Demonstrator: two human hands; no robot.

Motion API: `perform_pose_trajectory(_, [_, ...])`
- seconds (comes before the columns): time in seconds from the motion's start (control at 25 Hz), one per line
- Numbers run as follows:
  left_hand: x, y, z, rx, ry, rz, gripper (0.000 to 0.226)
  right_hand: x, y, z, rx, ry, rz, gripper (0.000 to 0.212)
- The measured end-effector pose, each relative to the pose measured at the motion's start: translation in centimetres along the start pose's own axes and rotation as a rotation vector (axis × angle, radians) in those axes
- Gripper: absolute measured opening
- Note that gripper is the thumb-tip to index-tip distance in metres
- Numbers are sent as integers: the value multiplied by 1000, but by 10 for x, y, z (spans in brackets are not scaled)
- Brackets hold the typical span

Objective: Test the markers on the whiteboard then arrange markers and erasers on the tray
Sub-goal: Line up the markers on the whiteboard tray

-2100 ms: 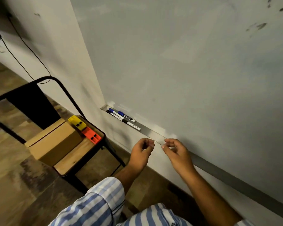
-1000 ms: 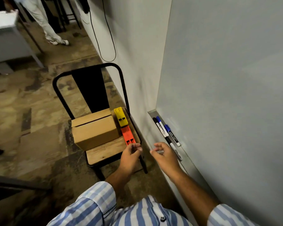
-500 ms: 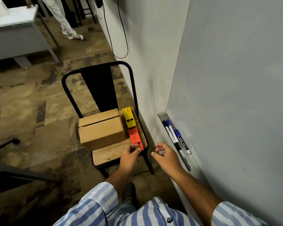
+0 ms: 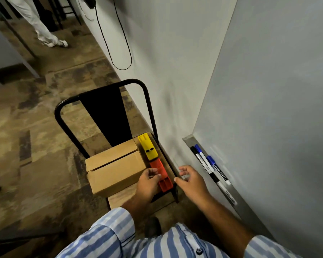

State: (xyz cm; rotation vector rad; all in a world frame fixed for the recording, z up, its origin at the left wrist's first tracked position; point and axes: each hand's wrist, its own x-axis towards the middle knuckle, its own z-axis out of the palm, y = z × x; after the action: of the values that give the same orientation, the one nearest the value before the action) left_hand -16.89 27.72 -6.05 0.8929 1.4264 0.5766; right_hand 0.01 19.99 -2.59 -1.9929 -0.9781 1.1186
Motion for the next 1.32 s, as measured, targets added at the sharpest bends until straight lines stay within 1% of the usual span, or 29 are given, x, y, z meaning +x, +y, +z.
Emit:
perform_pose_trajectory(0.32, [19, 6, 2, 142, -178, 47, 23, -3, 9, 27, -15, 82, 111, 47])
perform_pose_trajectory(0.48, [21, 4, 5, 228, -201, 38, 24, -7, 15, 26, -22, 73, 134, 51])
perform_pose_trajectory(0.56, [18, 2, 7, 269, -198, 43, 25, -11, 18, 23, 7, 104, 161, 53])
perform_pose_trajectory(0.68, [13, 12, 16, 243, -243, 47, 28, -19, 24, 16, 28, 207, 192, 62])
perform_pose_trajectory(0.8, [11, 30, 37, 218, -335, 25, 34, -32, 35, 5, 43, 316, 234, 71])
perform_pose_trajectory(0.88, [15, 43, 56, 277, -378, 88, 42, -39, 43, -2, 25, 410, 251, 75])
perform_pose_trajectory(0.96, [24, 57, 76, 362, -389, 168, 48, -44, 53, -9, -9, 492, 269, 78])
perform_pose_trajectory(1.08, [42, 80, 103, 436, -400, 269, 49, -53, 60, -19, -6, 595, 306, 76])
perform_pose_trajectory(1.24, [60, 100, 130, 600, -425, 389, 48, -63, 72, -32, 42, 779, 459, 72])
perform_pose_trajectory(1.32, [65, 105, 138, 661, -448, 422, 47, -65, 83, -38, 60, 816, 523, 65])
